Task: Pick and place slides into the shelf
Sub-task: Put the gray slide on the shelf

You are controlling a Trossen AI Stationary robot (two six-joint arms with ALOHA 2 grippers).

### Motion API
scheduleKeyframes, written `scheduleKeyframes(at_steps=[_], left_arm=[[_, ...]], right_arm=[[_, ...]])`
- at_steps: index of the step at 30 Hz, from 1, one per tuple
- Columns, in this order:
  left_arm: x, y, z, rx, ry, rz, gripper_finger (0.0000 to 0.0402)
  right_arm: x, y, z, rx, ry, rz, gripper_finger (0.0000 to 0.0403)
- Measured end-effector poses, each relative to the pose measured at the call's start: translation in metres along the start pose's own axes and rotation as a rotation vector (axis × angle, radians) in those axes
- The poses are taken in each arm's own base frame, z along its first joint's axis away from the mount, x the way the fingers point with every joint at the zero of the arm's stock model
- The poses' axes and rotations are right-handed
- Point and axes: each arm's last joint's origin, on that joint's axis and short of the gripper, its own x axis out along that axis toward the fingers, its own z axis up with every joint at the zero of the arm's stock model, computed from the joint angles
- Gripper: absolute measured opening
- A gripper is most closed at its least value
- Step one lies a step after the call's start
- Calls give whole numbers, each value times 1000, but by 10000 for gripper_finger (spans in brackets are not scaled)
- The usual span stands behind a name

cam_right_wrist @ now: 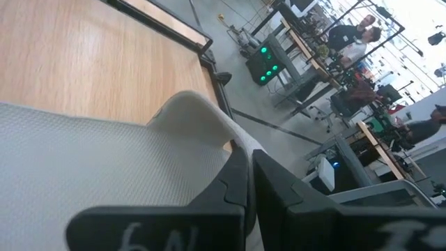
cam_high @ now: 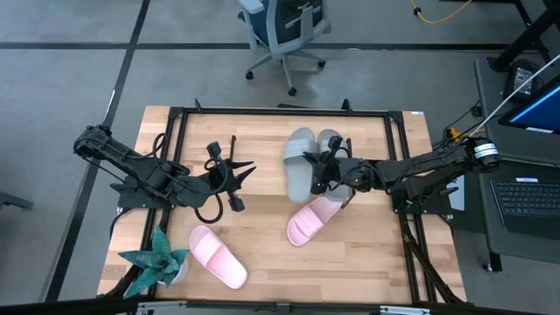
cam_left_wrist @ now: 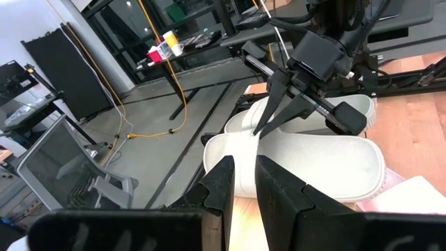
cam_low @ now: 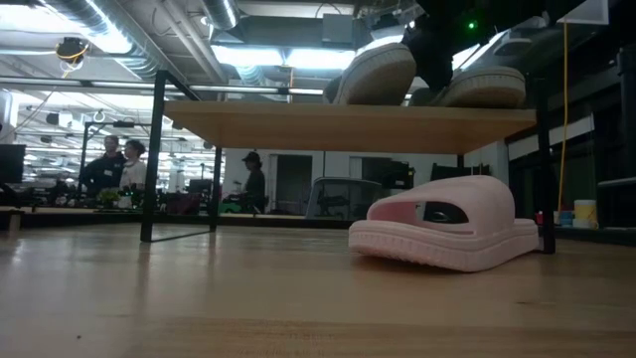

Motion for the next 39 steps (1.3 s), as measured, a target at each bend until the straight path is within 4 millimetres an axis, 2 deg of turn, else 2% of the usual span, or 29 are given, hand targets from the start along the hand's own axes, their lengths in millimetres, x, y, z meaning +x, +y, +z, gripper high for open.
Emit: scheduleKeyframes(at_steps=[10,17,39], left_arm=[[0,0,0,0,0,0,52],[0,0,0,0,0,-1,52],[0,-1,0,1,1,-25,52]], right_arm=[[0,1,-1,-9,10,7,12],[0,2,-3,2,30,18,36],[0,1,-1,59,26,18,54]])
